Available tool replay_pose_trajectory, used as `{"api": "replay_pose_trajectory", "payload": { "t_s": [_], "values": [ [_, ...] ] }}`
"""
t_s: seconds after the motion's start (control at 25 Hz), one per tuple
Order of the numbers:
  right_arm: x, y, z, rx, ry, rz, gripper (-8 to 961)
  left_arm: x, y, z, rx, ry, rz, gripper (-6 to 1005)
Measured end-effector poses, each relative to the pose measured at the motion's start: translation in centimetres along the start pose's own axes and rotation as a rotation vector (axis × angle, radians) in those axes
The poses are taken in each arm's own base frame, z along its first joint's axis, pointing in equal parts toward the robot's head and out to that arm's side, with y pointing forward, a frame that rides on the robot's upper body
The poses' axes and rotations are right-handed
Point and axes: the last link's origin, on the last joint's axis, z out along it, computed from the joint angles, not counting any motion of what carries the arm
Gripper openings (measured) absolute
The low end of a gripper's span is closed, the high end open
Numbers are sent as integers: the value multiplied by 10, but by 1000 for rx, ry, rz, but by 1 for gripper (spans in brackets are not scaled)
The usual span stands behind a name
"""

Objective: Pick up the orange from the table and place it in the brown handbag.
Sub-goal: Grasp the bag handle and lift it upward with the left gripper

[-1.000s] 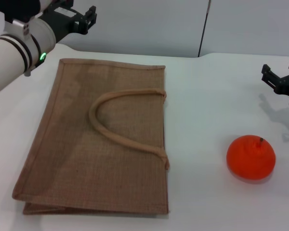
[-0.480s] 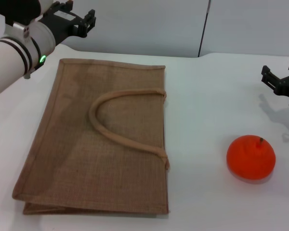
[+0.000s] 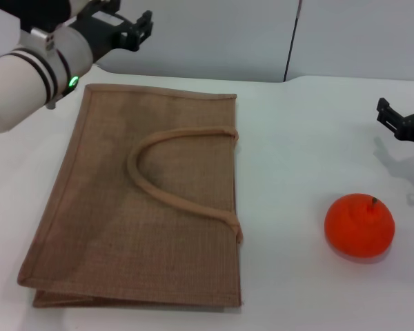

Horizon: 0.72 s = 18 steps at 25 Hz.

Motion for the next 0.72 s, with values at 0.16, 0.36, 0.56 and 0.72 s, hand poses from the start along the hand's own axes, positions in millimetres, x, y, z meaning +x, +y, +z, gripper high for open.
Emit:
{"api": "replay_pose_trajectory", "payload": {
  "t_s": [0.16,0.36,0.56,0.72],
  "values": [
    [1,-1,-1,4,4,1,824,9,6,-4,-34,30,-11,587],
    [3,-3,-3,8,7,1,824,21,10,-10,-113,63,-56,585],
    [2,-3,-2,6,7,-1,824,30,9,-11,-201,20,-86,586],
    [1,-2,-1,4,6,-2,824,35,2,-10,-212,-56,-76,586]
  ]
}}
